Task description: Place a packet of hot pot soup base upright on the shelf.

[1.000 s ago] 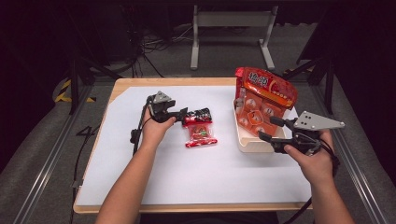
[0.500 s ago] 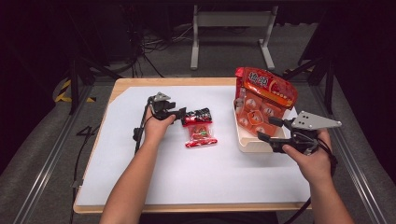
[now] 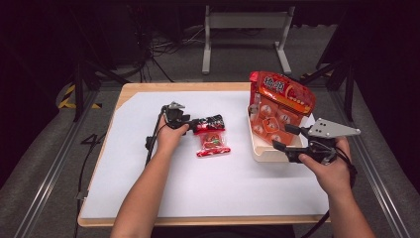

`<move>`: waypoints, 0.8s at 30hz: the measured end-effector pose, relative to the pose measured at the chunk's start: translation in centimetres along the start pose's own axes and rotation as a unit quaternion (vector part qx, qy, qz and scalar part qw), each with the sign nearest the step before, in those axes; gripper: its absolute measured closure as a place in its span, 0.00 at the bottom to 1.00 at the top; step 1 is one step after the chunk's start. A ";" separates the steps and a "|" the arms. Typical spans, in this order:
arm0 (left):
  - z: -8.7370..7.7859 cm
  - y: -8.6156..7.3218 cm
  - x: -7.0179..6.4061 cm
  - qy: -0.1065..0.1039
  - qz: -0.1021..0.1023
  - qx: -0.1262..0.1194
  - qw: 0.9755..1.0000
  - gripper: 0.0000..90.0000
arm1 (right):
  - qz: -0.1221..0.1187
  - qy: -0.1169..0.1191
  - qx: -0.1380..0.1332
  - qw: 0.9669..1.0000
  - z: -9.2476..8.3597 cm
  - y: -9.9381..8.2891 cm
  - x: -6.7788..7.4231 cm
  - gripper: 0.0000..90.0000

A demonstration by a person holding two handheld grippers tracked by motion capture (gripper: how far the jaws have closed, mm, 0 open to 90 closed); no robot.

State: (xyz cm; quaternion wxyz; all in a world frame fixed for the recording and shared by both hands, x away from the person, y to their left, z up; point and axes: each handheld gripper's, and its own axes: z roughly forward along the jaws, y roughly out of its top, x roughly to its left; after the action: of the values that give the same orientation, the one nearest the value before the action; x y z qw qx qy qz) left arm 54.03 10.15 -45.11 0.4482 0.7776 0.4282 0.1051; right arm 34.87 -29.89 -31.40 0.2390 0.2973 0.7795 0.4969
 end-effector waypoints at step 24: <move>0.9 0.3 -0.8 -0.008 0.011 0.047 0.999 0.84 | -0.005 -0.004 0.012 1.000 0.4 -0.2 0.1 0.34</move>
State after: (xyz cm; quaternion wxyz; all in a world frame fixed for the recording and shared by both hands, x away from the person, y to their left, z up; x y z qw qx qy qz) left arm 54.18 8.93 -45.25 0.4134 0.8036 0.4200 0.0834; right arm 35.04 -29.56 -31.73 0.2416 0.2979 0.7858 0.4851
